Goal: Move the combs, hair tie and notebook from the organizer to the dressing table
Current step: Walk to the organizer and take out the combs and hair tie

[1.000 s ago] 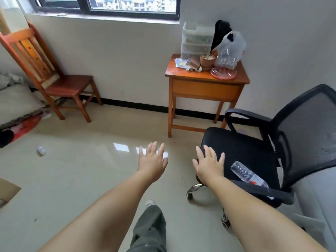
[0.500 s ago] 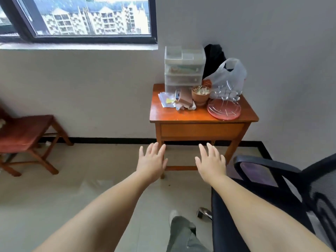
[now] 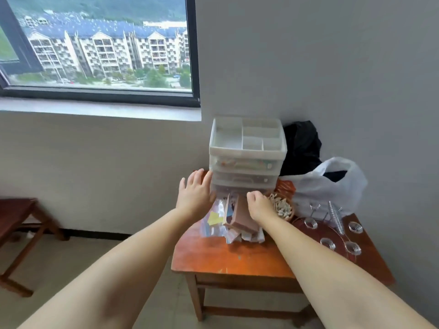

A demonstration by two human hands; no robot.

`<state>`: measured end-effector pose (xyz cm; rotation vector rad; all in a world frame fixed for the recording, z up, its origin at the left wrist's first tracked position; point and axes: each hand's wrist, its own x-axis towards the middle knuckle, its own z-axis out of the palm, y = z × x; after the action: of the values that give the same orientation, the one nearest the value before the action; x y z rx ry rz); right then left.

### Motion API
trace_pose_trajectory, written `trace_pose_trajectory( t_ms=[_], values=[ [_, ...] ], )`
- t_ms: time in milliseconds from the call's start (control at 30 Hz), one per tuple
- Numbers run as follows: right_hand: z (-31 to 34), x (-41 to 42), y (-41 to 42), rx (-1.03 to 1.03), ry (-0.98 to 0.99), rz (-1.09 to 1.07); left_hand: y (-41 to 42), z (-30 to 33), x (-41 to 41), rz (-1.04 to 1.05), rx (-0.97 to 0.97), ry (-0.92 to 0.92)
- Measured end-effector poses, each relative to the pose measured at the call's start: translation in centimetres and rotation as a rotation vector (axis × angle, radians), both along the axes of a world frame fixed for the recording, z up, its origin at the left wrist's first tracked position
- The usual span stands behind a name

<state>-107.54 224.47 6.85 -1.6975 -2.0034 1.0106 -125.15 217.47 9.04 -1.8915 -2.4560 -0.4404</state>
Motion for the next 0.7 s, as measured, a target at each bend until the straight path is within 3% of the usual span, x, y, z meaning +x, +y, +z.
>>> trace_pose_trajectory(
  t_ms=[133, 267, 433, 700],
  values=[
    [0.5, -3.8, 5.1, -0.442, 0.643, -0.305, 6.8, 2.4, -2.6, 0.037, 0.037, -0.179],
    [1.5, -5.9, 8.7, -0.609, 1.029, -0.567, 10.5, 3.5, -4.5, -0.051, 0.04, -0.308],
    [2.1, -6.3, 8.5, -0.636, 1.201, -0.698, 11.9, 3.5, -5.8, -0.076, 0.096, -0.351],
    [0.3, -4.6, 2.1, -0.478, 1.219, -0.791, 11.6, 2.8, -5.8, -0.132, 0.175, -0.477]
  ],
)
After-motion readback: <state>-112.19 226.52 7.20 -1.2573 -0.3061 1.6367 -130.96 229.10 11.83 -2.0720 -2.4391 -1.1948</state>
